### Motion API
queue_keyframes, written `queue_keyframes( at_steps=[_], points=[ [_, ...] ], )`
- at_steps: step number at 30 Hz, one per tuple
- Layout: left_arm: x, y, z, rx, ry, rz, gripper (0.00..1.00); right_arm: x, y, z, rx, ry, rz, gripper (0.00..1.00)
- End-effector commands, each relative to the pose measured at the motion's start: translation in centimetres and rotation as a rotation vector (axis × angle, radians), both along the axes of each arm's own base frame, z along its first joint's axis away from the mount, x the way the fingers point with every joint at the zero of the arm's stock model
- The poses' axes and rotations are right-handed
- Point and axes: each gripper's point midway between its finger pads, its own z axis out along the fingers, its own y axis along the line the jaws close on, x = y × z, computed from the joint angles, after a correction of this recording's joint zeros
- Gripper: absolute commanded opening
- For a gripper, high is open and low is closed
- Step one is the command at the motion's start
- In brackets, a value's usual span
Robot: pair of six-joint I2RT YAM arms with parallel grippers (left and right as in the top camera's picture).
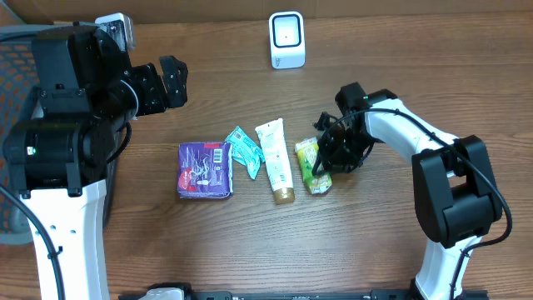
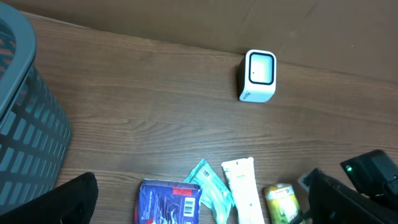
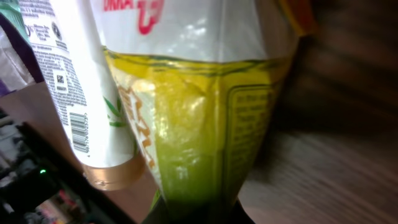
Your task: Scan the item barcode
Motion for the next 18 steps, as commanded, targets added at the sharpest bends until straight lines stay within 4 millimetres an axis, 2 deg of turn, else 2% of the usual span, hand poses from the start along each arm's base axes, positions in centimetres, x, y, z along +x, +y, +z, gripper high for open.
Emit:
queue_keyframes(
  at_steps=[1, 2, 4, 7, 10, 15, 16, 18],
  points=[
    [0.1, -0.1, 0.2, 0.012, -0.008, -0.016, 0.99, 2.8, -1.4, 3.5, -0.130, -0.167, -0.040, 0.05],
    [0.1, -0.1, 0.2, 0.012, -0.008, -0.016, 0.99, 3.1, -2.4, 3.8, -0.203, -0.190, -0.066, 0.05],
    [0.1, -0.1, 0.2, 0.012, -0.008, -0.016, 1.00, 4.1, -5.6, 4.4, -0.435, -0.268, -0.142, 0.05],
    [0.1, -0.1, 0.2, 0.012, -0.008, -0.016, 1.00, 4.7, -11.3, 6.0, -0.904, -0.440, -0.248, 0.04],
    [0.1, -0.1, 0.2, 0.012, -0.008, -0.016, 0.99, 4.4, -10.8, 5.9, -0.997, -0.522, -0.266, 0.04],
    [0.1, -0.1, 0.2, 0.012, -0.008, -0.016, 0.99, 3.3, -8.2, 3.5, -1.003, -0.529, -0.208, 0.10],
    [0.1, -0.1, 0.2, 0.012, -0.008, -0.016, 0.99, 3.1, -7.8, 3.0, -1.009, -0.525, -0.188, 0.14],
    [0.1, -0.1, 0.2, 0.012, -0.008, -0.016, 1.00, 2.5, -7.0, 2.2, -1.010, -0.517, -0.151, 0.29]
  ],
)
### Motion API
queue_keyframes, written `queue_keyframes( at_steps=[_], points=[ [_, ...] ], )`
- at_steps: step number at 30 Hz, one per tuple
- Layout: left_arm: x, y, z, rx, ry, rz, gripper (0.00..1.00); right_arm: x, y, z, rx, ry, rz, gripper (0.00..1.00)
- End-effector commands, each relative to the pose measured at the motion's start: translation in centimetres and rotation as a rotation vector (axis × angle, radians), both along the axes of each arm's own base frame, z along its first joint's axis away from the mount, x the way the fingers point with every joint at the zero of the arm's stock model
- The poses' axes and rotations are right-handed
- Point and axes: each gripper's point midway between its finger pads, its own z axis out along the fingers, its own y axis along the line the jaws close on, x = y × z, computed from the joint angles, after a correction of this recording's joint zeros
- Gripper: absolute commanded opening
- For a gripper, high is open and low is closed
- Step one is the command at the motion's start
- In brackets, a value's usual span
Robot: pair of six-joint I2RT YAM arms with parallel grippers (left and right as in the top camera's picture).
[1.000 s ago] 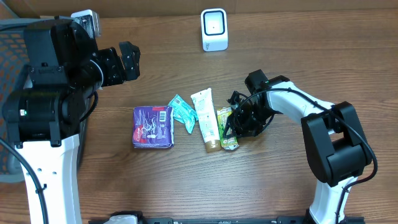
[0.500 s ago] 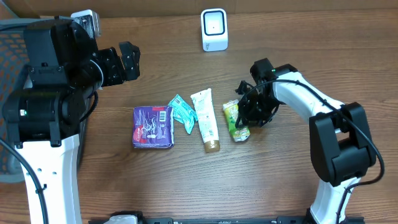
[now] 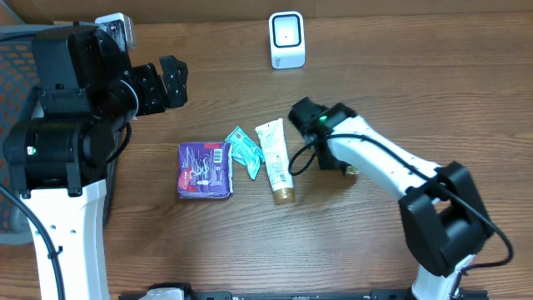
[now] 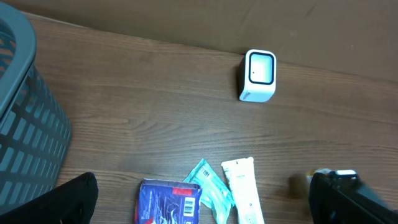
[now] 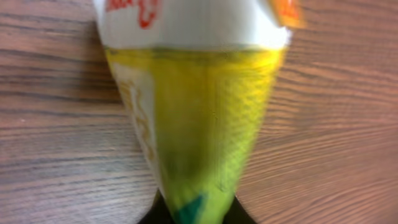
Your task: Scan the item barcode
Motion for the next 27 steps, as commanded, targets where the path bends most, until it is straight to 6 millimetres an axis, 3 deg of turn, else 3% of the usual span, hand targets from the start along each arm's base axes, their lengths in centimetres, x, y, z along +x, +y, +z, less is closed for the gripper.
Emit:
queue_keyframes(
  at_steps=[1, 3, 11, 15, 21, 24, 27],
  points=[
    [0.1, -0.1, 0.2, 0.012, -0.008, -0.016, 1.00, -0.2, 0.2, -0.7, -0.055, -0.018, 0.000, 0.36],
    [0.1, -0.1, 0.2, 0.012, -0.008, -0.016, 0.99, -1.0, 1.4, -1.2, -0.015, 0.016, 0.015, 0.51],
    [0.1, -0.1, 0.2, 0.012, -0.008, -0.016, 1.00, -4.1, 6.4, -2.8, 0.199, 0.153, 0.046, 0.54],
    [0.1, -0.1, 0.2, 0.012, -0.008, -0.016, 0.99, -4.4, 8.0, -2.9, 0.221, 0.138, 0.086, 0.56],
    [0.1, -0.1, 0.2, 0.012, -0.008, -0.016, 1.00, -4.2, 9.6, -2.9, 0.255, 0.121, 0.132, 0.67],
    [0.1, -0.1, 0.2, 0.012, -0.008, -0.016, 1.00, -3.4, 10.0, -1.7, 0.288, 0.090, 0.098, 0.67],
    [0.1, -0.1, 0.2, 0.012, -0.008, -0.016, 0.99, -1.5, 10.0, 1.4, 0.365, 0.003, 0.023, 0.68]
  ],
)
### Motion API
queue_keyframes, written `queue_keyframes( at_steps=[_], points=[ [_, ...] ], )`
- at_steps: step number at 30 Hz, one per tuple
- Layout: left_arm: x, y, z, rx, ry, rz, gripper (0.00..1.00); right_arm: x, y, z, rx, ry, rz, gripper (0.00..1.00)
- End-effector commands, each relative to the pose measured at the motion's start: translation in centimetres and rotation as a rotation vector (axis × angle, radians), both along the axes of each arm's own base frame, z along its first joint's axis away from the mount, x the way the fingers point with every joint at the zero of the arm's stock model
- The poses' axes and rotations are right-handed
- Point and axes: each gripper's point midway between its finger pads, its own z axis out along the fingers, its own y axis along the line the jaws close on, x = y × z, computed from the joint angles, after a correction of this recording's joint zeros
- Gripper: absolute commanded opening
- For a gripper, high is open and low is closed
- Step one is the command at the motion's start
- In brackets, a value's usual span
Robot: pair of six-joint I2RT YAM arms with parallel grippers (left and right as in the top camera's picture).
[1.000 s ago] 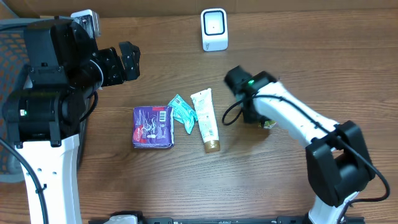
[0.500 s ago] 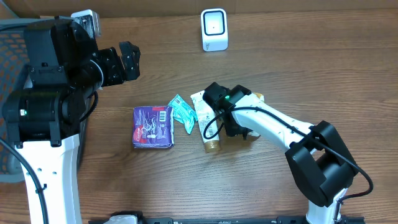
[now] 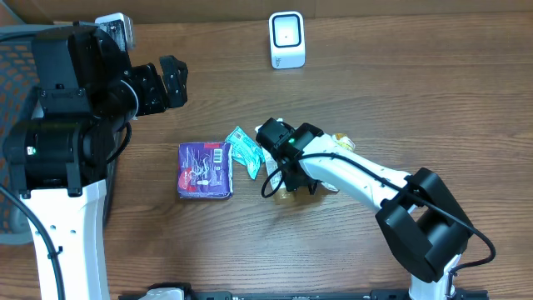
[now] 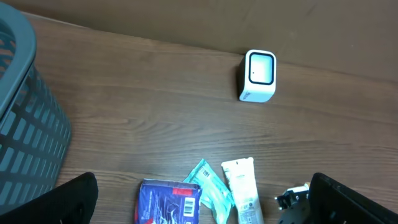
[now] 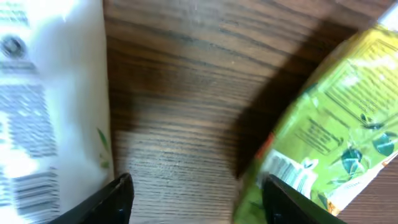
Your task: Scan the item barcode
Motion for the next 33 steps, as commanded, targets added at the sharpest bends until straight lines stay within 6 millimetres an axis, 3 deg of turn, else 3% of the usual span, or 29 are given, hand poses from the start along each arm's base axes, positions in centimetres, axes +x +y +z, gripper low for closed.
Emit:
queue_keyframes(
  at_steps=[1, 4, 6, 9, 12, 17, 25, 28, 33],
  points=[
    [0.1, -0.1, 0.2, 0.012, -0.008, -0.016, 1.00, 2.9, 0.3, 5.1, 0.142, -0.113, -0.119, 0.69],
    [0.1, -0.1, 0.2, 0.012, -0.008, -0.016, 0.99, 4.4, -1.6, 8.3, 0.215, -0.180, -0.233, 0.74],
    [0.1, -0.1, 0.2, 0.012, -0.008, -0.016, 0.99, 5.1, -3.3, 9.3, 0.253, -0.177, -0.297, 0.76],
    [0.1, -0.1, 0.2, 0.012, -0.008, -0.016, 0.99, 5.7, -5.8, 9.0, 0.282, -0.128, -0.381, 0.76],
    [0.1, -0.1, 0.2, 0.012, -0.008, -0.016, 1.00, 5.6, -7.4, 7.8, 0.302, -0.071, -0.440, 0.83],
    [0.1, -0.1, 0.2, 0.012, -0.008, -0.016, 1.00, 5.0, -7.5, 5.3, 0.323, -0.027, -0.442, 0.89],
    [0.1, -0.1, 0.2, 0.012, -0.008, -0.016, 1.00, 4.4, -7.9, 1.0, 0.352, -0.048, -0.597, 0.90],
    [0.1, -0.1, 0.2, 0.012, -0.008, -0.016, 1.00, 3.6, -8.0, 0.1, 0.350, -0.020, -0.624, 0.90],
    [0.1, -0.1, 0.2, 0.012, -0.008, -0.016, 1.00, 2.4, -6.3, -0.3, 0.369, 0.021, -0.584, 0.86]
  ],
)
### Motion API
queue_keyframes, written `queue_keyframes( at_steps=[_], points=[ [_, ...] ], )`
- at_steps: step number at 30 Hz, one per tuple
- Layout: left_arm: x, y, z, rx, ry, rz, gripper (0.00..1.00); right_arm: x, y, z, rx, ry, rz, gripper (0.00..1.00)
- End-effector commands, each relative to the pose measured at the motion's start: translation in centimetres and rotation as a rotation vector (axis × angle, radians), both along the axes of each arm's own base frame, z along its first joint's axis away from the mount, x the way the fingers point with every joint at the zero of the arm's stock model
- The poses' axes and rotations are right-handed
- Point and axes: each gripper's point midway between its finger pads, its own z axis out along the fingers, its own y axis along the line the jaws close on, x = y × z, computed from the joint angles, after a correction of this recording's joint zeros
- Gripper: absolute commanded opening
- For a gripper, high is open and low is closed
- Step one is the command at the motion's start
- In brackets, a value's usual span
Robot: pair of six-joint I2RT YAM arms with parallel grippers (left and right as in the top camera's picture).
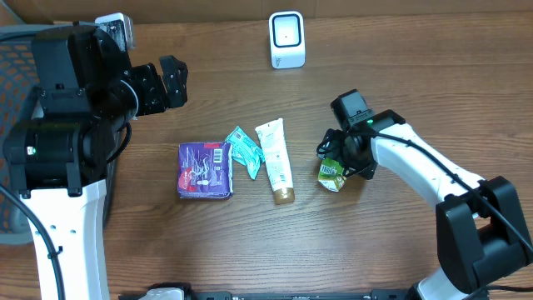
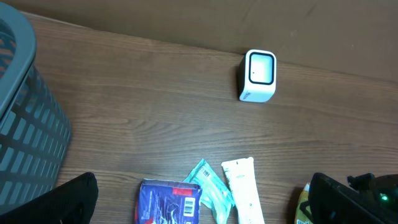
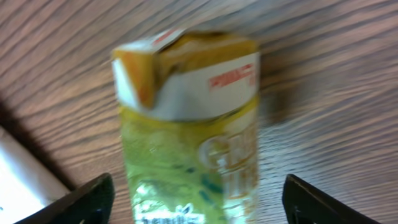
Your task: Scan the item barcode
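The white barcode scanner (image 1: 286,39) stands at the table's far edge, also visible in the left wrist view (image 2: 258,76). A green-yellow packet (image 1: 331,173) lies on the table right of the white tube (image 1: 275,160). My right gripper (image 1: 346,158) is open right over it. In the right wrist view the packet (image 3: 189,124) lies between the spread fingertips (image 3: 84,199), untouched. My left gripper (image 1: 171,83) hangs open at the far left, high above the table, holding nothing. Its dark fingertips (image 2: 74,199) frame the bottom of its wrist view.
A purple packet (image 1: 205,169) with a barcode and a teal sachet (image 1: 244,150) lie left of the tube. A grey slatted basket (image 2: 25,124) stands at the left edge. The right arm's cable loops beside the green packet.
My right gripper was open beside the tube, with the green packet lying off to its right. Now it is open directly over the packet, which lies nearer the front. The left arm is unmoved.
At first my right gripper was shut on the green packet beside the tube. Then it still held the packet, further right. Later it stood open by the tube with the packet released on the table. Now it straddles the packet again, open.
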Motion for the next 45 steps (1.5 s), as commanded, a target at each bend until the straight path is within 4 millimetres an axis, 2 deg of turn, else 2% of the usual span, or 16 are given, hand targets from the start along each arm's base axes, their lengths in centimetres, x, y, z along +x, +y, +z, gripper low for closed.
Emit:
queue_keyframes(
  at_steps=[1, 5, 10, 13, 14, 16, 23, 25, 27, 28, 29, 31, 32, 37, 41, 45],
  points=[
    [0.1, -0.1, 0.2, 0.012, -0.008, -0.016, 0.99, -1.2, 1.7, -0.7, 0.018, 0.023, 0.026, 0.83],
    [0.1, -0.1, 0.2, 0.012, -0.008, -0.016, 1.00, -1.8, 1.6, -1.1, 0.012, 0.039, 0.010, 0.81],
    [0.1, -0.1, 0.2, 0.012, -0.008, -0.016, 0.99, -1.8, 1.6, -1.4, 0.012, 0.044, 0.010, 0.72],
    [0.1, -0.1, 0.2, 0.012, -0.008, -0.016, 1.00, -1.9, 1.6, -1.9, 0.006, 0.056, 0.011, 0.60],
    [0.1, -0.1, 0.2, 0.012, -0.008, -0.016, 1.00, -1.9, 1.6, -1.9, 0.006, 0.057, 0.013, 0.51],
    [0.1, -0.1, 0.2, 0.012, -0.008, -0.016, 1.00, -1.9, 1.6, -1.9, 0.006, 0.056, 0.015, 0.42],
    [0.1, -0.1, 0.2, 0.012, -0.008, -0.016, 1.00, -1.5, 1.1, -1.5, -0.005, 0.047, 0.086, 0.25],
    [0.1, -0.1, 0.2, 0.012, -0.008, -0.016, 0.99, -0.9, 1.1, -1.1, -0.006, 0.026, 0.135, 0.27],
    [0.1, -0.1, 0.2, 0.012, -0.008, -0.016, 1.00, 0.0, 1.6, -0.3, 0.008, -0.008, 0.217, 0.39],
    [0.1, -0.1, 0.2, 0.012, -0.008, -0.016, 1.00, 0.5, 2.6, 0.6, 0.048, -0.030, 0.294, 0.50],
    [0.1, -0.1, 0.2, 0.012, -0.008, -0.016, 0.99, 0.9, 3.8, 1.7, 0.104, -0.055, 0.380, 0.55],
    [0.1, -0.1, 0.2, 0.012, -0.008, -0.016, 1.00, 1.7, 5.1, 3.9, 0.174, -0.090, 0.466, 0.61],
    [0.1, -0.1, 0.2, 0.012, -0.008, -0.016, 1.00, 2.0, 5.0, 4.4, 0.174, -0.093, 0.463, 0.62],
    [0.2, -0.1, 0.2, 0.012, -0.008, -0.016, 0.99, 3.0, 1.6, 6.9, 0.208, -0.048, 0.334, 0.70],
    [0.1, -0.1, 0.2, 0.012, -0.008, -0.016, 1.00, 2.8, -1.7, 6.1, 0.311, -0.001, 0.254, 0.79],
    [0.2, -0.1, 0.2, 0.012, -0.008, -0.016, 1.00, 1.6, -2.3, 4.7, 0.528, -0.012, 0.275, 0.82]
  ],
)
